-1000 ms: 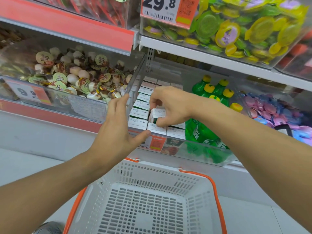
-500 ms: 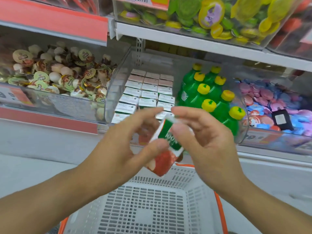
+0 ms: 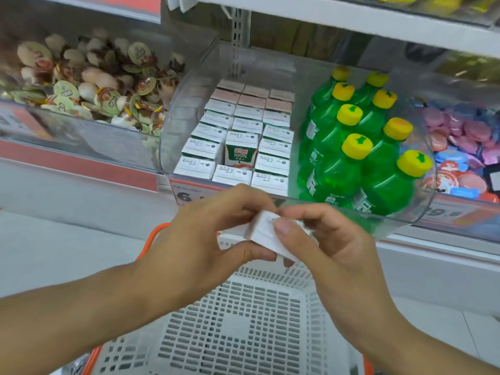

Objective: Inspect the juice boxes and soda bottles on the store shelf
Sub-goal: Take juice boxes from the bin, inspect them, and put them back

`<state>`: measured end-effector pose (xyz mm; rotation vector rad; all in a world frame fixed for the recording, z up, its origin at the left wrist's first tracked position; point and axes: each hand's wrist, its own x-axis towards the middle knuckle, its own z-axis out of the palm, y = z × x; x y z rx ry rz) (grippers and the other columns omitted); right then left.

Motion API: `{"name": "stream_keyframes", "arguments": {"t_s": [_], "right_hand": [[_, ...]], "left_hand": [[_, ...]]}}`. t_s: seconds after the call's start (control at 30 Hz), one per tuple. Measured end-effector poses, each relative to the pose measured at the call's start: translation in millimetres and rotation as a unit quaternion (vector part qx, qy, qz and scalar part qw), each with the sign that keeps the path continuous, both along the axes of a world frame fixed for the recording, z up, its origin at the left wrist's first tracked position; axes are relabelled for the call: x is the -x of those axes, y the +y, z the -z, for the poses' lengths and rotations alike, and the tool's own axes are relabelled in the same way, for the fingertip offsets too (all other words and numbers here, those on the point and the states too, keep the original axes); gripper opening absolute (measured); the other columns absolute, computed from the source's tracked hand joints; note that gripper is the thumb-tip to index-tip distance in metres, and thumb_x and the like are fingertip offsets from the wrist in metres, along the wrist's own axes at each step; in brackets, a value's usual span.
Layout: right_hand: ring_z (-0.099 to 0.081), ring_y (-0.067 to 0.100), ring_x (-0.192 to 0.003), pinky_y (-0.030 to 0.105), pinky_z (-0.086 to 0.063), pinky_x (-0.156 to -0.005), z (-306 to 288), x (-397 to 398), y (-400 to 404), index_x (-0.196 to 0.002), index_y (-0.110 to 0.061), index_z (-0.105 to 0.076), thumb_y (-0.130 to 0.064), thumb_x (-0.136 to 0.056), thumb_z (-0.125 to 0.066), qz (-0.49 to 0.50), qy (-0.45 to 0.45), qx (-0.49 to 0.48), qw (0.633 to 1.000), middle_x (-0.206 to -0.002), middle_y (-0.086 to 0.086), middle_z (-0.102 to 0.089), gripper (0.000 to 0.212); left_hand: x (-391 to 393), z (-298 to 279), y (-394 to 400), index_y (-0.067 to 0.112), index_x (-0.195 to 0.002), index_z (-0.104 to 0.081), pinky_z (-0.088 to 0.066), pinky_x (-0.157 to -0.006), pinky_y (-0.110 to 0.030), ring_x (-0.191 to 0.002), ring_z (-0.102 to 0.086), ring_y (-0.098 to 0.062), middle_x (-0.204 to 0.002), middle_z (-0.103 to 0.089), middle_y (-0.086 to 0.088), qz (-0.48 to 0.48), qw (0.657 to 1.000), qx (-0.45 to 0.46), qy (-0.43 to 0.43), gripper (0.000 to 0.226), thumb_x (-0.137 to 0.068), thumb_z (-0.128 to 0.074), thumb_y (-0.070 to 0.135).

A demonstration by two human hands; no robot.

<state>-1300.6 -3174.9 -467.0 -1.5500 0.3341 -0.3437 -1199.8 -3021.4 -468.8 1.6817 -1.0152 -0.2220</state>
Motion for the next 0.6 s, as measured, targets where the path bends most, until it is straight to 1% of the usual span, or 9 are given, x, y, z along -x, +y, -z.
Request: {"name": "stream_keyframes", "arguments": {"t_s": [0.07,0.17,0.27,0.33,0.4,0.47,0.53,0.6], "right_hand": [[-0.069,0.016,-0.082,0.025,-0.055,-0.066,2,-2,-4,-0.091,-0.02,-0.079,-0.029,-0.073,-0.08,-0.018,-0.008,-0.033,0.999,-0.095,0.004,-0.077,0.021],[-0.069,0.026,-0.087,0.028,-0.057,-0.072,4,-1,-10,-0.097,-0.019,-0.081,-0.029,-0.068,-0.073,-0.041,-0.014,-0.073,0.996,-0.1,0.01,-0.077,0.031],[-0.07,0.024,-0.093,0.028,-0.056,-0.075,5,4,-13,-0.102,-0.02,-0.08,-0.027,-0.068,-0.071,-0.061,-0.01,-0.085,0.994,-0.103,0.009,-0.077,0.036],[-0.069,0.025,-0.096,0.032,-0.054,-0.078,5,7,-12,-0.106,-0.018,-0.077,-0.025,-0.067,-0.071,-0.065,-0.014,-0.088,0.994,-0.108,0.009,-0.076,0.041],[-0.066,0.025,-0.09,0.033,-0.052,-0.076,5,8,-9,-0.109,-0.018,-0.075,-0.024,-0.066,-0.071,-0.064,-0.018,-0.094,0.993,-0.112,0.008,-0.075,0.044],[-0.067,0.022,-0.088,0.032,-0.055,-0.075,5,8,-6,-0.11,-0.017,-0.075,-0.024,-0.068,-0.073,-0.063,-0.022,-0.089,0.994,-0.114,0.006,-0.075,0.043],[-0.071,0.02,-0.098,0.029,-0.057,-0.082,4,8,-4,-0.11,-0.015,-0.075,-0.025,-0.07,-0.074,-0.048,-0.023,-0.061,0.997,-0.112,0.004,-0.076,0.042],[-0.072,0.018,-0.102,0.026,-0.056,-0.086,1,7,-2,-0.114,-0.016,-0.071,-0.032,-0.072,-0.073,-0.028,-0.008,-0.034,0.999,-0.107,0.002,-0.077,0.046]], "left_hand": [[-2,0,1,0.021,-0.107,-0.062,-0.052,-0.092,-0.02,-0.104,-0.067,-0.009,-0.105,-0.067,0.015,-0.005,1.0,0.009,0.02,0.035,-0.076,-0.076,0.029],[-4,0,3,0.023,-0.105,-0.061,-0.053,-0.092,-0.02,-0.106,-0.067,-0.01,-0.107,-0.068,0.014,-0.005,0.999,0.01,0.044,0.036,-0.073,-0.076,0.029],[-3,1,5,0.026,-0.104,-0.062,-0.053,-0.093,-0.022,-0.108,-0.067,-0.012,-0.106,-0.069,0.013,0.001,0.998,0.008,0.064,0.035,-0.072,-0.076,0.03],[-3,1,5,0.028,-0.104,-0.062,-0.053,-0.093,-0.023,-0.108,-0.067,-0.012,-0.106,-0.07,0.013,0.001,0.998,0.006,0.067,0.035,-0.072,-0.077,0.031],[-3,0,5,0.027,-0.105,-0.062,-0.054,-0.092,-0.025,-0.109,-0.067,-0.014,-0.107,-0.071,0.011,0.0,0.997,0.011,0.073,0.036,-0.073,-0.077,0.03],[-3,-3,5,0.028,-0.106,-0.062,-0.055,-0.09,-0.024,-0.108,-0.067,-0.015,-0.107,-0.071,0.011,-0.006,0.996,0.015,0.084,0.037,-0.073,-0.077,0.031],[-2,-6,6,0.029,-0.108,-0.063,-0.056,-0.087,-0.024,-0.104,-0.069,-0.013,-0.105,-0.073,0.012,-0.019,0.996,0.007,0.089,0.04,-0.072,-0.08,0.032],[-2,-6,7,0.03,-0.108,-0.066,-0.06,-0.08,-0.03,-0.096,-0.071,-0.011,-0.101,-0.074,0.012,-0.041,0.993,-0.014,0.105,0.04,-0.072,-0.083,0.035]]}}
